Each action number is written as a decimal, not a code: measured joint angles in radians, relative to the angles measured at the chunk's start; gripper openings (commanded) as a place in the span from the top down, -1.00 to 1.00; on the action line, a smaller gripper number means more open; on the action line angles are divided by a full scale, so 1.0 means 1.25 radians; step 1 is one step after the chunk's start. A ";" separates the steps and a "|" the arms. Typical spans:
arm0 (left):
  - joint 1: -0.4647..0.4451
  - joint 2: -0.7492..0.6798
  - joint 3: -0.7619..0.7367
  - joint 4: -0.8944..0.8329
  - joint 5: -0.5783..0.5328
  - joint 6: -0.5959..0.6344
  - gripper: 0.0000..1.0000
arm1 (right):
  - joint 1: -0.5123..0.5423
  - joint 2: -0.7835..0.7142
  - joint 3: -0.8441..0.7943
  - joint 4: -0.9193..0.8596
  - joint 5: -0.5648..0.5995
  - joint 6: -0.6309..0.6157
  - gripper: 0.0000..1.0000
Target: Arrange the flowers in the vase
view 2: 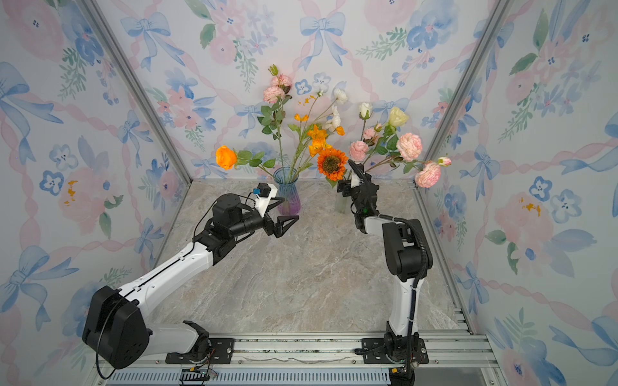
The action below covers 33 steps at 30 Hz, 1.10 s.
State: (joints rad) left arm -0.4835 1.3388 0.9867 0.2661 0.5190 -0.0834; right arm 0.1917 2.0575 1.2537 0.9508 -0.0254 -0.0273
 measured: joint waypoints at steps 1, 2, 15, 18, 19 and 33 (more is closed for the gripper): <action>0.000 0.000 0.000 0.001 0.002 0.000 -0.96 | 0.000 0.000 -0.003 0.004 0.000 -0.001 -0.96; 0.000 0.000 0.000 0.000 0.003 0.000 -0.96 | 0.001 0.000 -0.008 0.008 0.001 -0.002 -0.98; 0.001 0.000 0.000 0.002 0.005 -0.006 -0.96 | 0.031 -0.059 -0.249 0.067 0.037 -0.011 -0.94; 0.001 0.000 0.000 0.003 0.005 -0.009 -0.96 | 0.045 -0.094 -0.315 0.091 0.052 -0.012 -0.94; 0.001 0.000 0.000 0.004 0.005 -0.012 -0.96 | 0.052 -0.110 -0.341 0.100 0.059 -0.013 -0.94; 0.010 -0.020 -0.004 0.021 -0.004 -0.013 -0.96 | 0.283 -0.598 -0.676 -0.055 0.203 0.035 -0.94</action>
State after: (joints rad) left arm -0.4706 1.3132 0.9817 0.2924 0.5137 -0.0990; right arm 0.5453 1.3094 0.4091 0.8822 0.2279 0.0162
